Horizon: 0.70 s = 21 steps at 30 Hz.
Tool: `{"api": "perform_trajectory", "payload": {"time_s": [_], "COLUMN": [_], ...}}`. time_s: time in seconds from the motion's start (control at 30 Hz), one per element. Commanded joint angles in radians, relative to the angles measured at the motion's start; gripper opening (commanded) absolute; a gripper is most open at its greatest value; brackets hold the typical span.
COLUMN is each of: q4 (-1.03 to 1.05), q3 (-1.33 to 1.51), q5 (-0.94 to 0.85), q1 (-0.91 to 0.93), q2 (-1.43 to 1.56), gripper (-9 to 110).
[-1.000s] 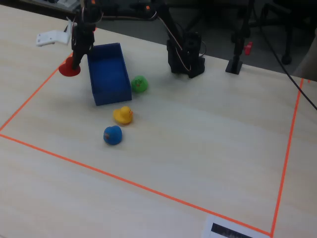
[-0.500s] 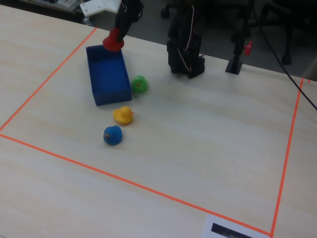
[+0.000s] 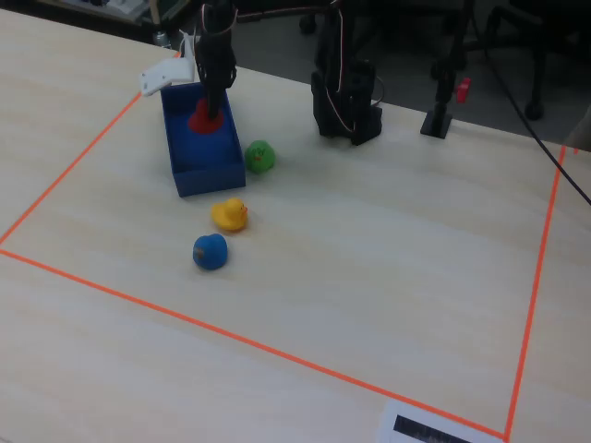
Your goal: Grasp red duck and put it into box.
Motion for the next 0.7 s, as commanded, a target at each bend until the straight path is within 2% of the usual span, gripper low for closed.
{"api": "perform_trajectory", "payload": {"time_s": [0.0, 0.17, 0.3, 0.5, 0.6, 0.67], "q4": [-0.041, -0.034, -0.028, -0.023, 0.000, 0.012], "q3": [-0.028, -0.044, -0.064, -0.074, -0.074, -0.077], "q5": [-0.037, -0.078, -0.107, -0.114, -0.114, -0.104], "q1": [0.044, 0.077, 0.091, 0.092, 0.089, 0.081], "q2": [-0.026, -0.055, -0.061, -0.051, -0.034, -0.020], "gripper": [0, 4, 15, 22, 23, 19]}}
